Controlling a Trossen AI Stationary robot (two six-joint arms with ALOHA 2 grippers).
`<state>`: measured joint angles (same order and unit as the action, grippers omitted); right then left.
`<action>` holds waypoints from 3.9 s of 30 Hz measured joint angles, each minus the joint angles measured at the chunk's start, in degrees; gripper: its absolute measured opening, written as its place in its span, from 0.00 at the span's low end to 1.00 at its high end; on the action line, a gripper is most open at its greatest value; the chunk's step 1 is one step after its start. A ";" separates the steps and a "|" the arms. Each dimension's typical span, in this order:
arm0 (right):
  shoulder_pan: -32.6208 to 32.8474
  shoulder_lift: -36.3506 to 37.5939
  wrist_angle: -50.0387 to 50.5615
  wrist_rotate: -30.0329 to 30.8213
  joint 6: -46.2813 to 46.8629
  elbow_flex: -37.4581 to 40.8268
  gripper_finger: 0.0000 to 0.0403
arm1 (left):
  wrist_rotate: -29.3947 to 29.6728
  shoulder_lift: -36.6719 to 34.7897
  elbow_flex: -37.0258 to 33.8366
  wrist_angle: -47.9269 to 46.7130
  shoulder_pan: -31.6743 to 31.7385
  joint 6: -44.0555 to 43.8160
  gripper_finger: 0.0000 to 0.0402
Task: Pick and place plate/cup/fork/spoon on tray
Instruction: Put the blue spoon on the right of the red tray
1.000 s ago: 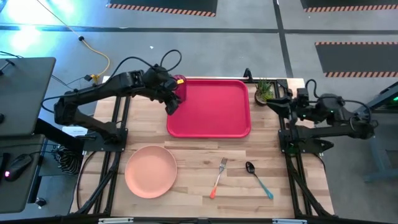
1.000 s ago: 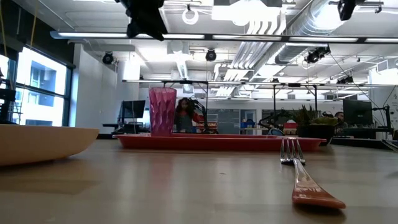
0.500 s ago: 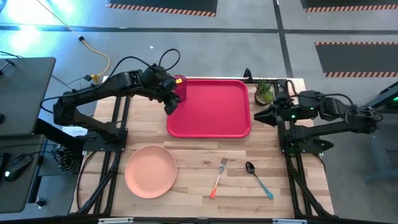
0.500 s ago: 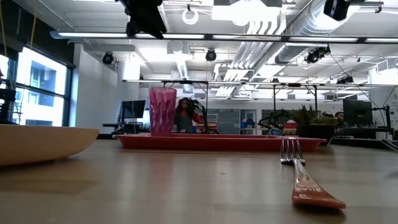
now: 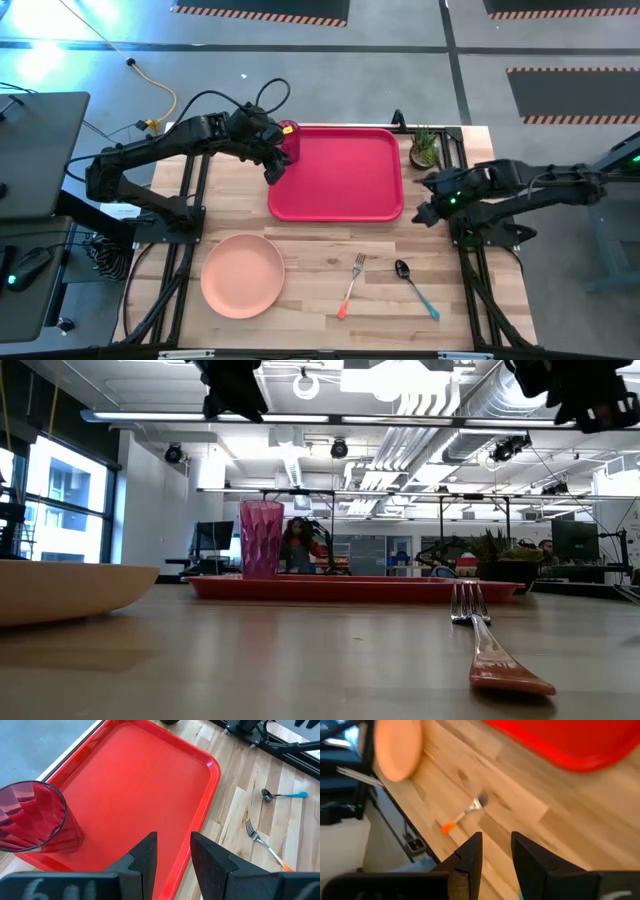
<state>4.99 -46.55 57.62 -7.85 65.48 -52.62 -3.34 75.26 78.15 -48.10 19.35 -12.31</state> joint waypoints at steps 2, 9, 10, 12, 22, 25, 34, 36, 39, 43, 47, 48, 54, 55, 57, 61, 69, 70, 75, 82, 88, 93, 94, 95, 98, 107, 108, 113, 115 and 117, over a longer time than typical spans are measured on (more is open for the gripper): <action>2.10 -1.21 -0.04 -0.09 2.14 0.00 0.23 | 0.01 0.02 0.00 0.00 0.00 0.01 0.27; 9.16 -5.64 -0.01 0.34 9.59 0.00 0.23 | 0.08 0.07 0.00 -0.01 0.00 0.17 0.27; 10.12 -6.26 -0.01 0.34 10.46 0.00 0.23 | 0.22 0.07 0.00 -0.02 0.00 0.17 0.27; 11.86 -7.48 0.01 0.37 12.45 0.00 0.23 | 0.57 0.07 0.00 -0.02 0.00 0.17 0.27; 19.20 -12.92 0.18 -0.28 18.35 0.00 0.23 | 1.27 0.05 0.00 -0.02 0.00 0.45 0.27; 21.11 -14.93 0.17 -0.39 18.53 0.00 0.23 | 1.27 0.07 0.00 -0.01 0.00 0.44 0.27; 26.46 -23.77 -0.03 -1.88 18.53 0.00 0.23 | 1.25 0.07 0.00 0.00 0.00 -0.56 0.27; 27.53 -26.03 -0.58 -2.04 18.53 0.00 0.23 | 1.25 0.07 0.00 0.00 0.00 -0.40 0.27; 28.74 -29.04 -1.77 -2.25 18.53 0.00 0.23 | 1.25 0.07 0.00 0.00 0.00 0.41 0.27; 29.99 -32.82 -3.70 -2.32 18.53 0.00 0.23 | 1.23 0.07 0.00 0.00 0.00 0.45 0.27; 30.99 -36.33 -5.65 -2.47 18.53 0.00 0.23 | 1.23 0.06 0.00 0.00 0.00 0.45 0.27; 31.24 -37.22 -6.12 -2.45 18.53 0.00 0.23 | 1.23 0.07 0.00 0.00 0.00 0.48 0.27; 32.34 -41.63 -9.67 -2.47 18.67 0.00 0.23 | 1.21 0.07 0.00 0.00 0.00 0.58 0.27; 32.49 -42.31 -10.07 -2.50 18.71 0.00 0.23 | 1.21 0.07 0.00 0.00 0.00 0.58 0.27; 32.80 -43.55 -10.37 -2.65 19.34 0.00 0.23 | 1.19 0.07 0.00 0.00 0.00 1.10 0.27; 33.55 -45.71 -10.61 -2.68 21.43 0.00 0.23 | 1.10 0.07 0.00 0.00 0.00 2.01 0.27; 34.45 -48.50 -12.19 -2.06 22.12 0.00 0.23 | 1.10 0.07 0.00 0.00 0.00 2.03 0.27; 34.45 -48.86 -12.17 -2.06 22.12 0.00 0.23 | 1.10 0.07 0.00 0.00 0.00 2.03 0.27; 34.45 -50.43 -12.48 -2.10 22.14 0.02 0.23 | 1.10 0.07 0.00 -0.02 0.00 2.03 0.27; 34.45 -50.64 -12.99 -2.27 22.14 0.02 0.20 | 1.12 0.04 0.00 0.00 0.00 2.03 0.27; 34.40 -50.64 -14.37 -2.48 23.24 0.02 0.03 | 1.13 0.06 0.00 -0.02 0.00 2.03 0.27; 34.38 -50.64 -14.88 -2.48 25.62 0.02 0.03 | 1.14 0.06 0.00 -0.02 0.00 2.03 0.27; 34.38 -50.64 -15.04 -2.49 26.08 0.02 0.02 | 1.14 0.07 0.00 -0.02 0.00 2.03 0.27; 34.38 -50.64 -15.29 -2.49 26.19 0.02 0.01 | 1.14 0.07 0.00 -0.02 0.00 2.03 0.27; 34.26 -50.63 -16.78 -2.50 26.52 0.02 0.01 | 1.17 0.05 0.00 -0.02 0.00 2.03 0.27; 33.88 -46.72 -21.54 5.23 31.21 0.04 0.00 | 1.20 0.05 0.00 -0.02 0.00 2.97 0.27; 33.88 -45.88 -21.98 6.80 32.00 0.04 0.00 | 1.19 0.04 0.00 -0.02 0.00 2.94 0.27; 33.50 -41.18 -24.83 17.68 33.62 0.04 0.00 | 1.19 0.07 0.00 -0.02 0.00 2.94 0.27; 32.92 -39.30 -25.75 22.96 33.44 0.04 0.00 | 1.19 0.06 0.00 -0.02 0.00 2.96 0.27; 32.31 -37.26 -25.83 28.47 33.22 0.04 0.00 | 1.19 0.05 0.00 -0.04 0.00 2.94 0.27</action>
<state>37.31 -83.81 31.79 20.62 98.70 -52.58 -2.15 75.32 78.15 -48.13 19.35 -9.37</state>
